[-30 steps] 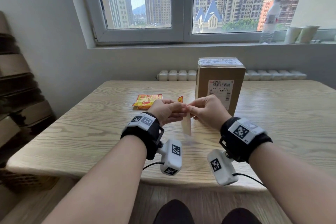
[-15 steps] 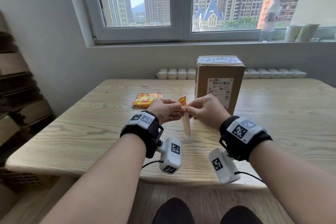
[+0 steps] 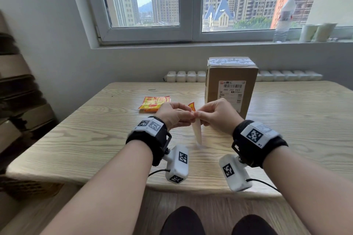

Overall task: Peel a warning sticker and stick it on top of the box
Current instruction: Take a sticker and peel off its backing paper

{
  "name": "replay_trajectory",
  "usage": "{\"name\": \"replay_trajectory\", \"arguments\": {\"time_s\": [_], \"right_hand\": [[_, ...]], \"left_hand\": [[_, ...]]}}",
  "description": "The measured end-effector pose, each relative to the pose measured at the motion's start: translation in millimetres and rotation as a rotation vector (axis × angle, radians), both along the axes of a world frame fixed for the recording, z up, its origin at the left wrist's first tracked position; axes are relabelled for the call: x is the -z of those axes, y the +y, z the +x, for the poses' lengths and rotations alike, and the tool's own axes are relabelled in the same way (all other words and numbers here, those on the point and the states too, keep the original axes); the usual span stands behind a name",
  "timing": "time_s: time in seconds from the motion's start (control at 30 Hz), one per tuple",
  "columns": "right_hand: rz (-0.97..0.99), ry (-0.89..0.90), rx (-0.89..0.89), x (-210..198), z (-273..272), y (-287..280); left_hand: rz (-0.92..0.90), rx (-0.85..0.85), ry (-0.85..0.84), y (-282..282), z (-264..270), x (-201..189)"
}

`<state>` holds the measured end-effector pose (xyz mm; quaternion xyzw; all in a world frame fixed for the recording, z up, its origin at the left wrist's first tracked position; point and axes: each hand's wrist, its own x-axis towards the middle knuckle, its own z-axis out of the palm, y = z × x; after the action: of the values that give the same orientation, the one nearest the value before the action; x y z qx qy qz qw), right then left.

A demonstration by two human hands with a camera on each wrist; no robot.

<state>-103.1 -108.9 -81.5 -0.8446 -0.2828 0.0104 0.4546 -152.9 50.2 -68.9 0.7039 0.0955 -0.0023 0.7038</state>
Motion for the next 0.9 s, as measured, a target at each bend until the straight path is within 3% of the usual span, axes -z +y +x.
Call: {"name": "replay_trajectory", "arguments": {"time_s": [0.43,0.67,0.83,0.9], "right_hand": [[0.037,0.085,0.08,1.1,-1.2,1.2],[0.152,0.208,0.091,2.2,-5.7,0.7],[0.087,0.101,0.095,2.9,-6.7,6.3],[0.138,0.153,0.115,2.0,-5.8,4.1]], "left_hand": [[0.127,-0.017,0.015,-6.9,5.6,0.3],[0.022,-0.053,0.054,-8.6,7.7,0.2],[0.048,0.06,0.109,-12.4,10.2,4.3],[0.016,0.074,0.095,-9.8,8.8,5.0]]}}
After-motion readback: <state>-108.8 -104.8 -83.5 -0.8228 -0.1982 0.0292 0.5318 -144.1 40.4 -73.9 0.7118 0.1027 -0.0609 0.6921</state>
